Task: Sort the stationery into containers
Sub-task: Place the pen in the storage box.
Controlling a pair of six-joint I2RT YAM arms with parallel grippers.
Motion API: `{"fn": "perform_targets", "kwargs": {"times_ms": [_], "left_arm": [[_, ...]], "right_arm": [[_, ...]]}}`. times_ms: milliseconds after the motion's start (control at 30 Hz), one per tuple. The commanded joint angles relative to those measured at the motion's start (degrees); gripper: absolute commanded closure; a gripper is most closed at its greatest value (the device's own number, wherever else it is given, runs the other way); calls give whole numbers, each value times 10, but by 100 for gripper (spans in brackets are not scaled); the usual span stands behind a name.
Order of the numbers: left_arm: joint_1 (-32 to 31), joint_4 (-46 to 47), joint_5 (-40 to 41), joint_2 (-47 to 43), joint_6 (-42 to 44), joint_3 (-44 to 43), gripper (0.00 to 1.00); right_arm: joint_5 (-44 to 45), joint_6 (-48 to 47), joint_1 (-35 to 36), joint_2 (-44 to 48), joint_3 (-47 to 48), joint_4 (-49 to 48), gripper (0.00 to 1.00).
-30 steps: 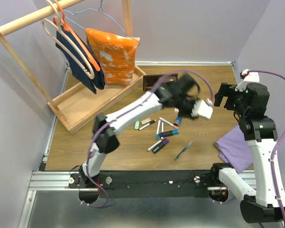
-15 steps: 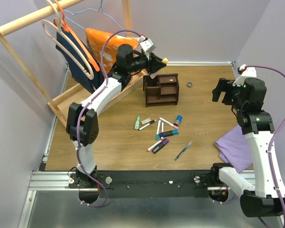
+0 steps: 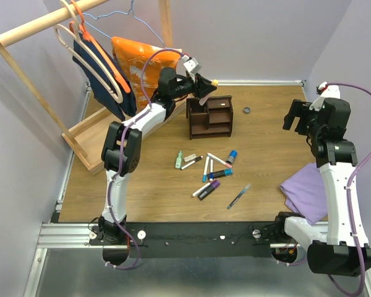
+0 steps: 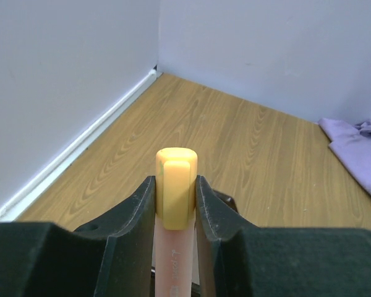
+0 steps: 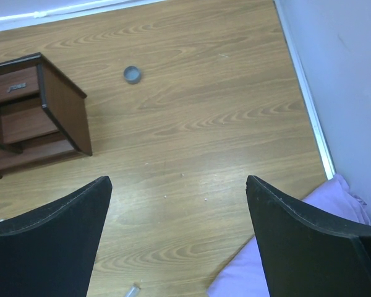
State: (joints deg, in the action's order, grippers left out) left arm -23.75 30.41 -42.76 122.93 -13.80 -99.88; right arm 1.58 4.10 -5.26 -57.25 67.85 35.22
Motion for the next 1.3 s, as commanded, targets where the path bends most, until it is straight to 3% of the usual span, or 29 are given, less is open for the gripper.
{"fn": "perform_targets", "kwargs": {"times_ms": [0, 333, 533, 700, 800, 1033, 1067, 1267], "left_arm": [[10, 39, -8, 35, 6, -19, 100], [29, 54, -13, 83, 7, -39, 99], [33, 61, -29, 76, 13, -24, 78], [33, 56, -34, 53, 18, 4, 75], [33, 48, -37, 36, 28, 22, 69], [32, 24, -59, -6, 60, 57, 49], [31, 18, -60, -12, 66, 60, 39], [22, -54, -40, -73, 107, 68, 34]], "right_arm": [[-12, -8, -12, -7, 5, -10, 3], [-40, -1, -19, -1, -47, -40, 3], [-45, -1, -19, 11, -64, -49, 3], [-48, -1, -19, 19, -67, -45, 3], [-53, -1, -19, 28, -68, -44, 3], [-59, -3, -19, 58, -80, -38, 3], [-60, -4, -19, 63, -83, -36, 3], [-62, -8, -19, 83, -70, -11, 3]]}}
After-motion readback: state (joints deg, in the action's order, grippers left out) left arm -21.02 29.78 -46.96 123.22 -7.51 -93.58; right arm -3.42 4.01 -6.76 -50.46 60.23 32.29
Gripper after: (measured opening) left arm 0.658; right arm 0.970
